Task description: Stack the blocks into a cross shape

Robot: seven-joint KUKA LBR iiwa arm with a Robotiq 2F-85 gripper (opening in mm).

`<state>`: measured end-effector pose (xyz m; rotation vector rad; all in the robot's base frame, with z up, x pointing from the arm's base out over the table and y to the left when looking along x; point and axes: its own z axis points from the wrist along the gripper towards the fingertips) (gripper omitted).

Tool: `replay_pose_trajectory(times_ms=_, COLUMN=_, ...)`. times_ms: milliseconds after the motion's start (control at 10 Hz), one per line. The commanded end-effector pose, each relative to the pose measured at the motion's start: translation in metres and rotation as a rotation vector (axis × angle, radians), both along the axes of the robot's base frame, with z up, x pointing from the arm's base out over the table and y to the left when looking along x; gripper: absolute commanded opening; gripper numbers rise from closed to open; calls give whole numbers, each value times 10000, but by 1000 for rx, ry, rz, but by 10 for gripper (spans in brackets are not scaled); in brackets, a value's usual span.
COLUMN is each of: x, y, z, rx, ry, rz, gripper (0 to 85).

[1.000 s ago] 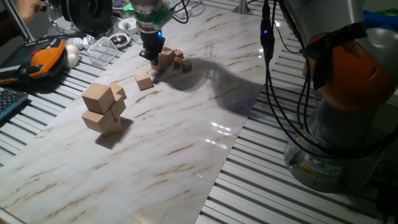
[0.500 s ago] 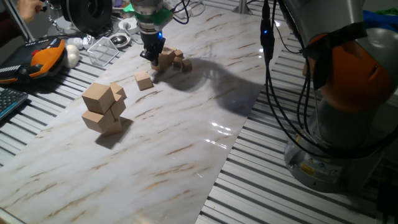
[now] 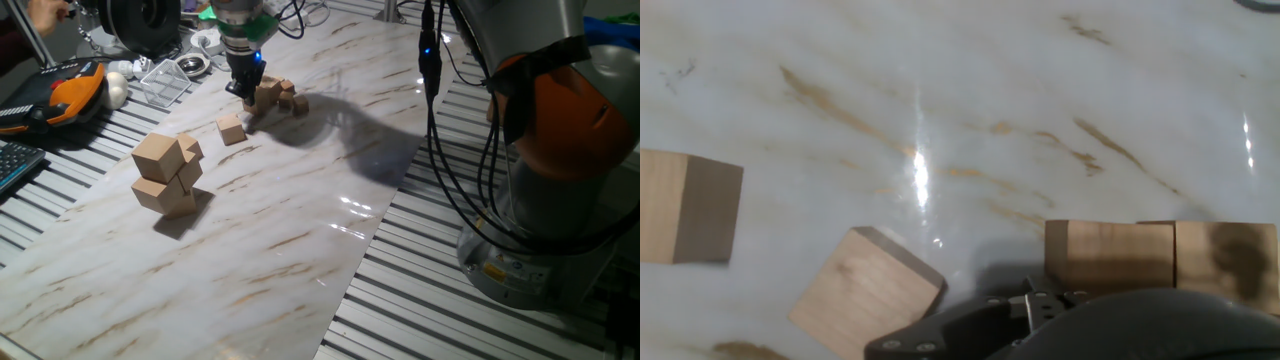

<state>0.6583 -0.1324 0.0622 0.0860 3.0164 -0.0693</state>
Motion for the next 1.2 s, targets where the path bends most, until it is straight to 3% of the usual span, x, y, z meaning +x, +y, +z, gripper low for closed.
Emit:
replay_pose_trajectory(times_ms=0, x=1, y=-1, z=1, rx=-1, ry=-1, rz=1, gripper=0)
replay_pose_trajectory(times_ms=300, x=5, y=-7, z=-4, rx=-6, ry=-4, rz=5, gripper=0)
replay_pose_trajectory(times_ms=500, x=3, y=22, z=-7, rx=20, ry=-2, rz=-19, gripper=0)
replay_pose_trajectory(times_ms=700, x=35, y=61, z=82, rx=46, ry=11, rz=-56, gripper=0)
replay_pose_trajectory(times_ms=900, x=52, y=-45, z=255, rx=36, ry=17, rz=-50, gripper=0)
replay_pose_trajectory(times_ms=1100, x=77, y=-295, z=393, rx=6, ry=23, rz=-10, gripper=0)
